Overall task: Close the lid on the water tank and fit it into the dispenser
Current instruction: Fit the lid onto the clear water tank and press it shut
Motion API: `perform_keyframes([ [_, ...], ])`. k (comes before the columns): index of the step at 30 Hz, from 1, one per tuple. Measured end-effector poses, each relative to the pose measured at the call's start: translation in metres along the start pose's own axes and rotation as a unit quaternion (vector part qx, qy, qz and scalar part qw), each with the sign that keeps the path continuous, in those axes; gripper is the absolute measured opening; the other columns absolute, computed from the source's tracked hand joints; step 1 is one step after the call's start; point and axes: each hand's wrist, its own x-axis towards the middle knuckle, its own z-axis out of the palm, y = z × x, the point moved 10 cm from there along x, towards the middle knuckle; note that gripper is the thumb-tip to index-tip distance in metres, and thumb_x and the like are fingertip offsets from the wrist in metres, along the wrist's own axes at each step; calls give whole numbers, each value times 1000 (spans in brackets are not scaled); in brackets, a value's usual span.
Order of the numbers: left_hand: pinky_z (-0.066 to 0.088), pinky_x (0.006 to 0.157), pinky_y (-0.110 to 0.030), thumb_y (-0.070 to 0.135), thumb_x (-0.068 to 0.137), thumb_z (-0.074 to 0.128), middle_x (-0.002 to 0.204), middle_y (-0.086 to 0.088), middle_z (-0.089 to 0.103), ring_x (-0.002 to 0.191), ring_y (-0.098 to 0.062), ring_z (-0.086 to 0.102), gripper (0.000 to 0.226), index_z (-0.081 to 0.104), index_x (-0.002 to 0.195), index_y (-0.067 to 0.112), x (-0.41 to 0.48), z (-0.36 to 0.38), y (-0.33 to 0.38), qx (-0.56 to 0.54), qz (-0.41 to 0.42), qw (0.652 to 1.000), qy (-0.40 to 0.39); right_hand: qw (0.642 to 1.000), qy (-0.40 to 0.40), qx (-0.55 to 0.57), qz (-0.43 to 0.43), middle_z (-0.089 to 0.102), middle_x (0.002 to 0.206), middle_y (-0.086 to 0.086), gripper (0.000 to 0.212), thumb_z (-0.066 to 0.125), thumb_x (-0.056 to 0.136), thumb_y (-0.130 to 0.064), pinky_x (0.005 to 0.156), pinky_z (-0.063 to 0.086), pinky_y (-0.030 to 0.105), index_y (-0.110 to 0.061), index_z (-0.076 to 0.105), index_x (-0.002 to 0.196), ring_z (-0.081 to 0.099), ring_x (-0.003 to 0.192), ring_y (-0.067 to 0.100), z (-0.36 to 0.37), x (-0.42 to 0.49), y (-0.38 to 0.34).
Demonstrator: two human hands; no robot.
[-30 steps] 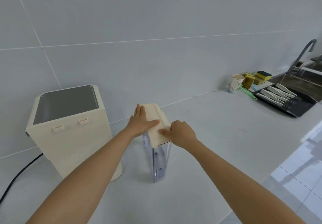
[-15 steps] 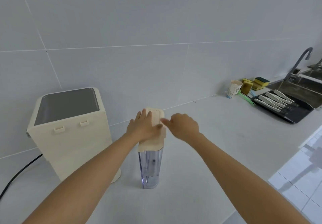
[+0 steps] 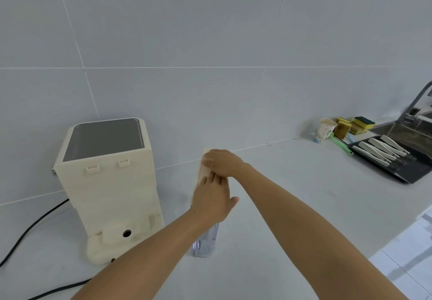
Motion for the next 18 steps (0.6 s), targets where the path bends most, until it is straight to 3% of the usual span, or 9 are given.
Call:
perform_keyframes([
  [1,29,108,-34,36,90,42,148,-13,33,136,-25,28,65,18,141,4,0,-1,0,3,3,1000,9,1000,-4,7,0,52,87,4,34,29,93,-30,89,43,41,-22,52,70,50,96,28,0,1,0],
  [2,28,109,-33,33,90,42,150,-11,30,137,-24,27,64,16,142,5,-1,-2,0,3,7,1000,18,1000,-9,4,-5,56,105,7,33,31,93,-33,96,42,43,-17,60,92,51,107,29,0,3,0],
  [4,25,112,-31,27,91,41,153,-9,25,140,-21,24,65,11,144,5,-2,-2,-1,2,16,1000,25,1000,-18,-18,-9,44,139,7,45,33,93,-38,106,36,47,-20,44,133,40,129,29,1,4,2],
  [5,22,113,-30,26,91,40,153,-9,24,141,-20,22,64,9,144,5,-2,-2,-1,2,20,999,26,999,-20,-30,-10,35,148,5,51,34,92,-41,108,33,48,-24,33,140,33,135,28,2,4,2],
  [8,16,117,-30,23,92,39,154,-10,22,142,-20,20,64,8,144,4,-2,-3,-2,-3,21,999,28,999,-18,-48,-18,26,154,4,53,33,92,-45,111,28,49,-32,27,143,25,140,28,4,9,1],
  [18,9,118,-28,24,93,37,158,-3,10,145,-14,9,63,4,146,12,-10,-3,-21,10,40,999,-2,999,29,-35,-8,40,142,3,45,31,92,-45,102,34,44,-33,36,135,35,130,29,2,11,7],
])
